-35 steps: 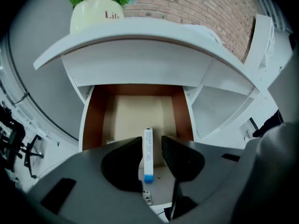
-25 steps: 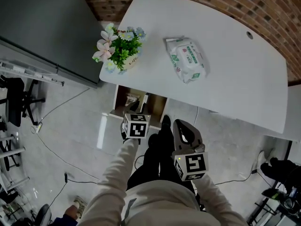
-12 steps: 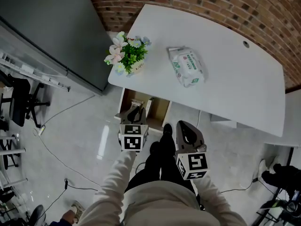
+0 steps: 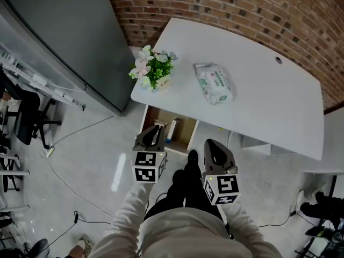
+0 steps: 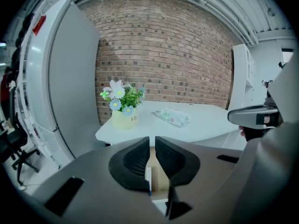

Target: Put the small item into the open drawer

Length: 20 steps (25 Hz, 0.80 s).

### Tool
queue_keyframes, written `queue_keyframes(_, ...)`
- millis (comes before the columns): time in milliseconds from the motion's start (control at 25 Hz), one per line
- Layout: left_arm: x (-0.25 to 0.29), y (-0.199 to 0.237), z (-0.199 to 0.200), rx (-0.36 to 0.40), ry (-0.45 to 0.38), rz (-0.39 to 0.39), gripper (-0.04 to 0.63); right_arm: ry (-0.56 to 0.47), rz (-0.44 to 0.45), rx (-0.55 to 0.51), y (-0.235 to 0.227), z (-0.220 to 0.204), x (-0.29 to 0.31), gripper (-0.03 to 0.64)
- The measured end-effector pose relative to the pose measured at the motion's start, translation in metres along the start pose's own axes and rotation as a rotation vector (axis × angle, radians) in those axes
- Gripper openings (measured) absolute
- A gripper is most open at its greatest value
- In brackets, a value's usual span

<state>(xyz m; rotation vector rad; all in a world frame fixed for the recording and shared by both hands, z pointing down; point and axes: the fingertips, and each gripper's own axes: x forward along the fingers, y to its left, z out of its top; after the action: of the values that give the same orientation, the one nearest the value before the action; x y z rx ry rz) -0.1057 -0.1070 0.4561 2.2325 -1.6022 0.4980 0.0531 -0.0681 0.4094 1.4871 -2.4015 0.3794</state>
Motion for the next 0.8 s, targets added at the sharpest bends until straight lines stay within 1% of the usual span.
queue_keyframes(360, -0.035, -0.003, 0.018, -0.007, -0.075, 0.004, 0.032, -0.045, -0.002, -0.016, 0.003, 0.015, -0.012, 0.026)
queue_keyframes(800, -0.076, 0.004, 0.025, -0.024, -0.153, 0.022, 0.017, -0.095, 0.003, -0.044, 0.011, 0.034, -0.023, 0.026)
